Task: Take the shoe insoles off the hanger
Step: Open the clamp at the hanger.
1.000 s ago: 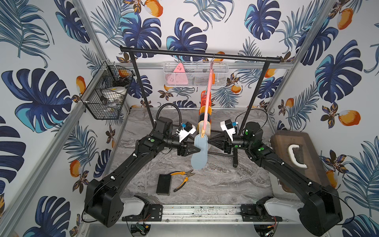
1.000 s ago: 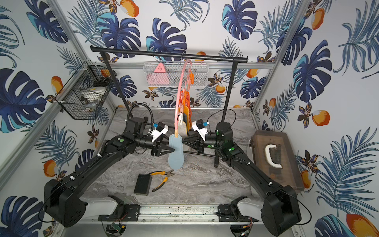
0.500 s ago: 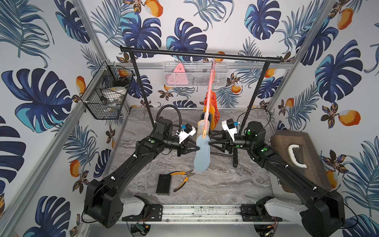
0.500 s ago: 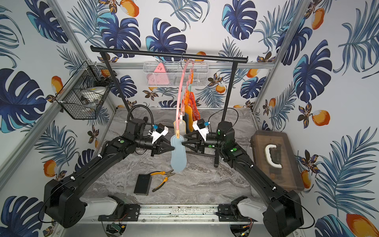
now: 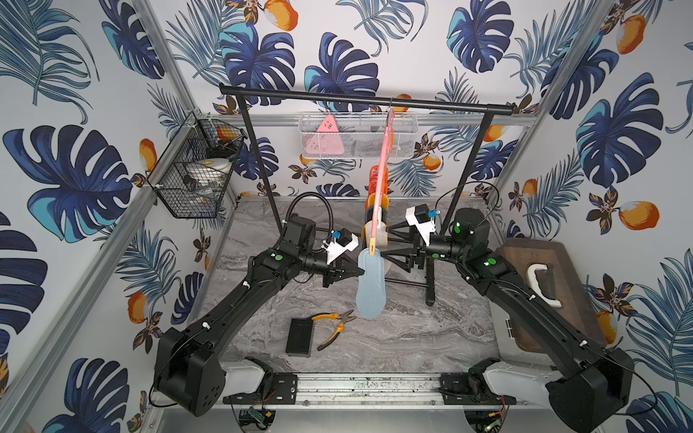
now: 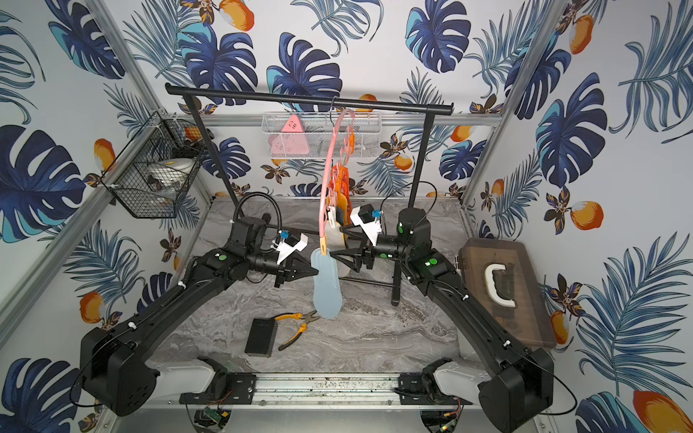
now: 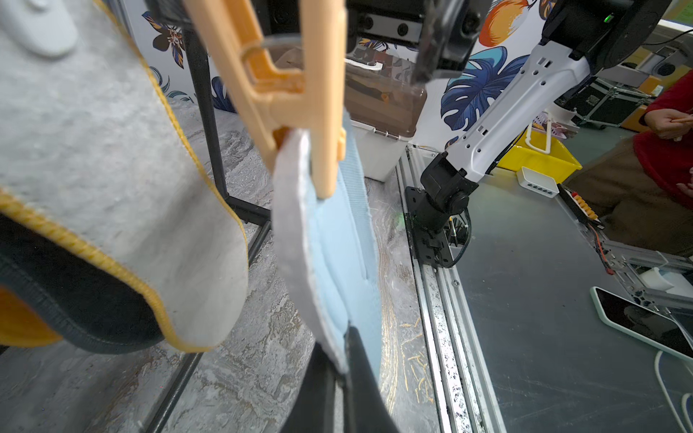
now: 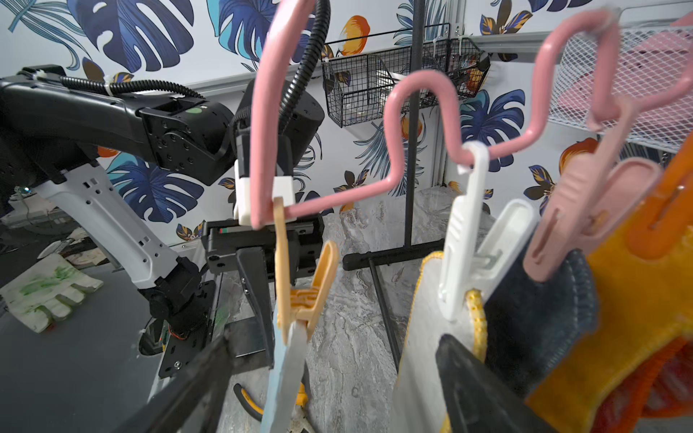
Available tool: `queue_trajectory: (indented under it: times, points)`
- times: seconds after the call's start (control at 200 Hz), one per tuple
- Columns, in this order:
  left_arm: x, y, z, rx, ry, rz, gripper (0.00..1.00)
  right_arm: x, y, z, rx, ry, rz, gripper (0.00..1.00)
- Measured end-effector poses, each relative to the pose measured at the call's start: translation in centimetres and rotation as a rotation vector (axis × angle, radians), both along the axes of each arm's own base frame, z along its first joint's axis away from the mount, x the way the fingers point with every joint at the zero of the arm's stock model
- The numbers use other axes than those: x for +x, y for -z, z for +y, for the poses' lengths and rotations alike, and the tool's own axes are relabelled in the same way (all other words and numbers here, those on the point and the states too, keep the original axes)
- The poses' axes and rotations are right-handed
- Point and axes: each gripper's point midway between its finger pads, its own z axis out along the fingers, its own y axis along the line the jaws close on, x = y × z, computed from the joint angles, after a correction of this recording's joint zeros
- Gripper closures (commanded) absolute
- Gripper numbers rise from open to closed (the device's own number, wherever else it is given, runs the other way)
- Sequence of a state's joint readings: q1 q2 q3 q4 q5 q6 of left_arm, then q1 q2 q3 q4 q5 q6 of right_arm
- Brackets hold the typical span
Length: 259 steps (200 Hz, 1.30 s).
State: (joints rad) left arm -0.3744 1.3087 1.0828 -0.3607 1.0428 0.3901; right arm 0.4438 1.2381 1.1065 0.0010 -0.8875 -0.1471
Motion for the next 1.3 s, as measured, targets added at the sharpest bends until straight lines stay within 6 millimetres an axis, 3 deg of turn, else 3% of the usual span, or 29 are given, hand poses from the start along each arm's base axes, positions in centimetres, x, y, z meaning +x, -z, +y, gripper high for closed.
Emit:
queue_trajectory:
  times: [0.19,0.52,0.971,1.056,1.236,1.296]
  points:
    - [0.0,0.0,0.0,0.000,0.000,-0.001,0.94,0.1,1.1,1.0,0.004,-0.062,0.069,0.12]
    - [-0.2,0.0,0.1,0.009,0.006,0.002,0.94,-0.1,-0.9,2.4,0.055,-0.141,0.054,0.20]
    - [-0.4,0.1,0.2,0.015,0.010,0.002,0.95,-0.2,-0.8,3.2,0.069,-0.161,0.089,0.29]
    - [-0.4,0.1,0.2,0.015,0.010,0.003,0.95,0.0,-0.8,3.4,0.072,-0.164,0.086,0.34]
    - [-0.4,0.1,0.2,0.015,0.009,0.002,0.95,0.1,-1.0,3.6,0.079,-0.176,0.102,0.56]
    - [-0.4,0.1,0.2,0.016,0.009,0.001,0.95,0.0,-1.2,3.7,0.082,-0.182,0.100,0.58]
